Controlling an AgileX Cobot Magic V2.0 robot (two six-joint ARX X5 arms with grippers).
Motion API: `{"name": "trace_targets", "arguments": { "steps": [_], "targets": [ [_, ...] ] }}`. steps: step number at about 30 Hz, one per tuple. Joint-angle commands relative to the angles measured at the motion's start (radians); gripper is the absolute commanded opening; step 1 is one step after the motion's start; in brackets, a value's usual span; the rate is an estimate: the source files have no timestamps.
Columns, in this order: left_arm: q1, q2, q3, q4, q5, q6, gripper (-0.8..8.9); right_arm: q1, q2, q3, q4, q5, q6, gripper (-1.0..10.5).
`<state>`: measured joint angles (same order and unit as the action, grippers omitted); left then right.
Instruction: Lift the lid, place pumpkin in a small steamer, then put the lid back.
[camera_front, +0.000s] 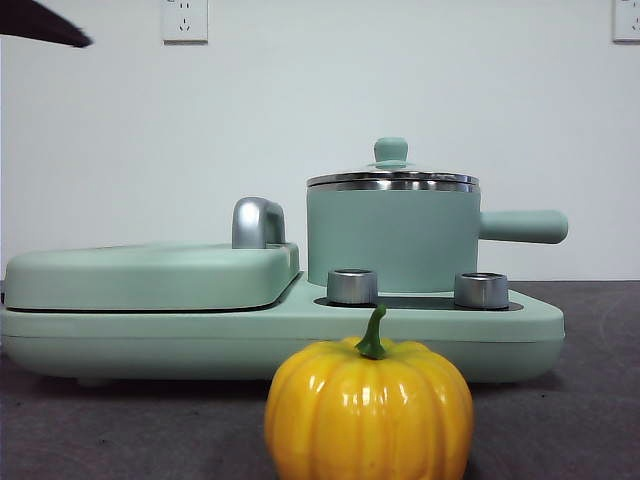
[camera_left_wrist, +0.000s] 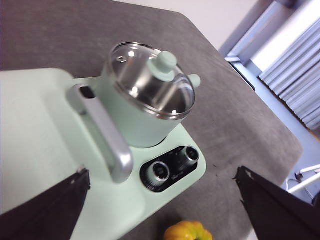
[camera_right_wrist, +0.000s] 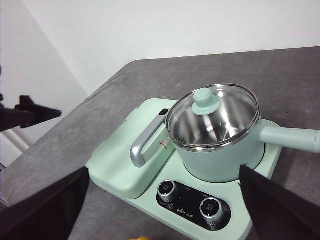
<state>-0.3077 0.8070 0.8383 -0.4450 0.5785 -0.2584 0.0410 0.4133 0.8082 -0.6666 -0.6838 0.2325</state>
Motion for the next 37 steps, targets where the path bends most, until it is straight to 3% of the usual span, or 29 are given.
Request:
{"name": "trace_targets", "arguments": {
  "steps": [1, 8, 15, 22, 27, 37],
  "targets": [
    [-0.028, 0.077, 0.069, 0.019, 0.000, 0.045, 4.78, 0.003, 0.005, 0.016, 0.007, 0.000, -0.007, 4.8],
    [-0.121, 0.307, 0.241, 0.000, -0.056, 0.140, 4.78, 0.003, 0.005, 0.016, 0.006, 0.000, -0.004, 4.8],
    [-0.226, 0.550, 0.493, -0.095, -0.193, 0.286, 4.78, 0.003, 0.005, 0.016, -0.002, 0.000, -0.005, 4.8],
    [-0.309, 0.752, 0.669, -0.067, -0.250, 0.377, 4.77, 0.003, 0.005, 0.016, -0.034, 0.000, -0.016, 4.8],
    [-0.341, 0.849, 0.695, 0.051, -0.258, 0.428, 4.75, 0.003, 0.005, 0.016, -0.041, 0.000, -0.037, 4.8],
    [-0.369, 0.967, 0.695, 0.179, -0.266, 0.437, 4.68, 0.003, 0.005, 0.016, -0.041, 0.000, -0.039, 4.8]
  ]
}}
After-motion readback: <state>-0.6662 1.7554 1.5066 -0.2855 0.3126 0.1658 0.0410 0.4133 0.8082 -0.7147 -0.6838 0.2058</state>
